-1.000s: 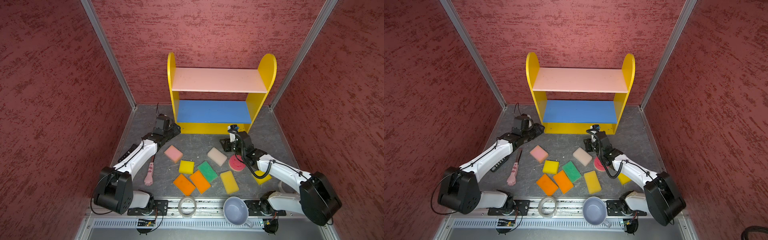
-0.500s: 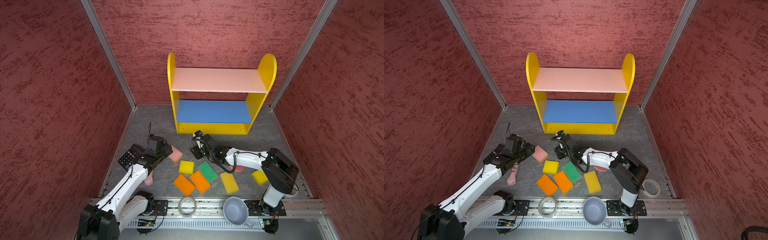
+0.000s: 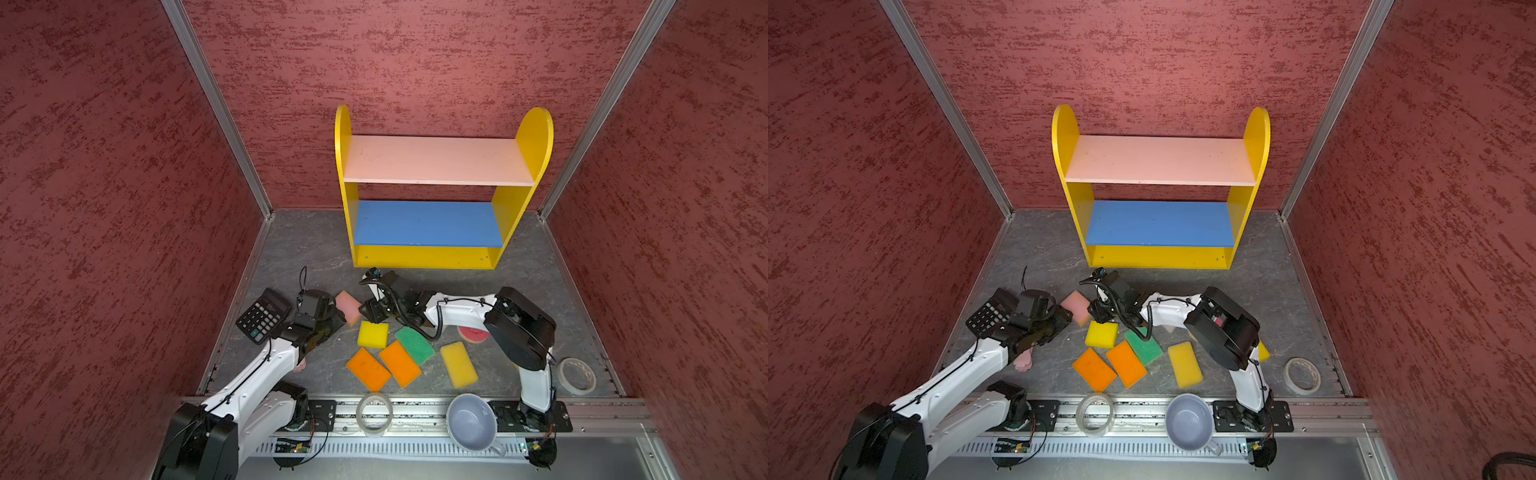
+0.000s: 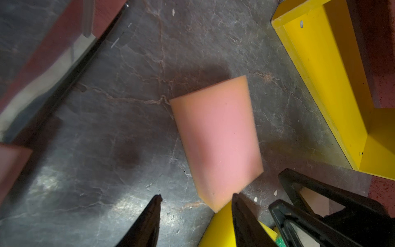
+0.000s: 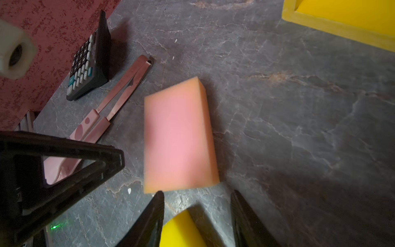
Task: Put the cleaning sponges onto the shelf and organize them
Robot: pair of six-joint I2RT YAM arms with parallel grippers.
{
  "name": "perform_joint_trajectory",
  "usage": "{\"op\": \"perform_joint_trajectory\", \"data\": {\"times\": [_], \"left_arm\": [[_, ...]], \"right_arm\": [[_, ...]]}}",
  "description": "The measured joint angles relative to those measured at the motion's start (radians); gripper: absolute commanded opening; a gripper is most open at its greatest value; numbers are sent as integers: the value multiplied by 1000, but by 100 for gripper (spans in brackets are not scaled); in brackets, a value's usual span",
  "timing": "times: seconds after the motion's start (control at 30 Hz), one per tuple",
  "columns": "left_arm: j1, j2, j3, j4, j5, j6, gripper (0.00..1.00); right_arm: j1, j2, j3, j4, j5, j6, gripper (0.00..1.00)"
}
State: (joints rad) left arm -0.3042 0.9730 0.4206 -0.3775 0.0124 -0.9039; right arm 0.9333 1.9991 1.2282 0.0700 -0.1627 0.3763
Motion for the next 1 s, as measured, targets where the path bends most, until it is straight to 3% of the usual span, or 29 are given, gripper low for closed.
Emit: {"op": "perform_joint_trajectory", "data": {"times": [0.33, 0.57, 1.0], "left_arm": [[0, 153, 9, 101, -14, -1, 49], [-5, 338, 109, 176, 13, 5, 46], [-27, 384, 172, 224, 36, 30, 46]], "right_arm": [[0, 49, 36, 8, -13, 20, 42], [0, 49, 20, 38, -14, 67, 36], [-32, 18, -58, 86, 19, 151, 47]]}}
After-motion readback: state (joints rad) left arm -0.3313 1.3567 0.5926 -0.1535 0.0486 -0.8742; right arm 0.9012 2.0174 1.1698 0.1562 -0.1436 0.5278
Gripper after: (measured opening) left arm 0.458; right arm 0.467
